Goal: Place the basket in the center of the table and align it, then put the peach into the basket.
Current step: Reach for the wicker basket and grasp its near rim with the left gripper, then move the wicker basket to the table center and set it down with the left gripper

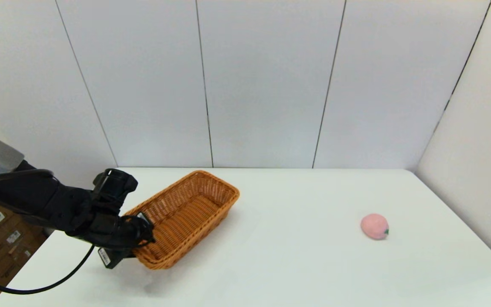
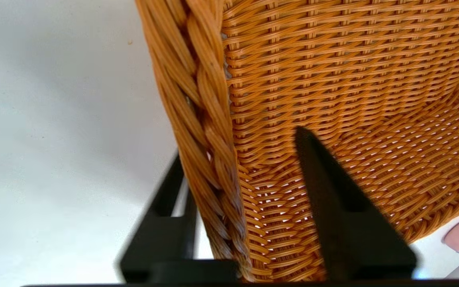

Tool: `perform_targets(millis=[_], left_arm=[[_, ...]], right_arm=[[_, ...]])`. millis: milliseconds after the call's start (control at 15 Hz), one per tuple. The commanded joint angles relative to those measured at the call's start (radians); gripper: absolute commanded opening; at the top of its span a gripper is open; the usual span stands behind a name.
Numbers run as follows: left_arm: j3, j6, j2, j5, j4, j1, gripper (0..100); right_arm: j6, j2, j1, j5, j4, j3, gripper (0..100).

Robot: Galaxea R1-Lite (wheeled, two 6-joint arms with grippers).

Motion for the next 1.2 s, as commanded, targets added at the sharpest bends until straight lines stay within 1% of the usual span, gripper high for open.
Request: perform_targets(millis=[67, 200, 333, 533, 733, 800, 933, 1133, 1200], left_arm=[[0.002, -0.004, -0.005, 0.001, -0.008, 0.002, 0], [0.004, -0.001, -0.008, -0.001, -0.006, 0.002, 0], [0.016, 0.01, -0.078, -0.01, -0.006, -0.005, 0], [0.019, 0.055, -0.25, -0.055, -0.005, -0.064, 0], [0.014, 0.056, -0.332, -0.104, -0.005, -0.138, 0], [0.013, 0.07, -0.33, -0.121, -0.005, -0.164, 0], [-0.002, 0.156, -0.278, -0.148, -0.005, -0.184, 0], [-0.028, 0.187, -0.201, -0.151, -0.008, -0.239, 0], [-0.032, 0.239, -0.177, -0.164, -0.008, -0.251, 0]], right_arm=[[0.0, 0.0, 0.0, 0.0, 0.0, 0.0, 100], [0.002, 0.0, 0.0, 0.0, -0.002, 0.0, 100], [0.002, 0.0, 0.0, 0.0, -0.002, 0.0, 100], [0.0, 0.0, 0.0, 0.0, 0.0, 0.0, 100], [0.0, 0.0, 0.0, 0.0, 0.0, 0.0, 100], [0.0, 0.0, 0.0, 0.0, -0.002, 0.0, 100], [0.0, 0.0, 0.0, 0.0, -0.002, 0.0, 100], [0.0, 0.0, 0.0, 0.0, -0.002, 0.0, 100], [0.0, 0.0, 0.0, 0.0, -0.002, 0.0, 100]])
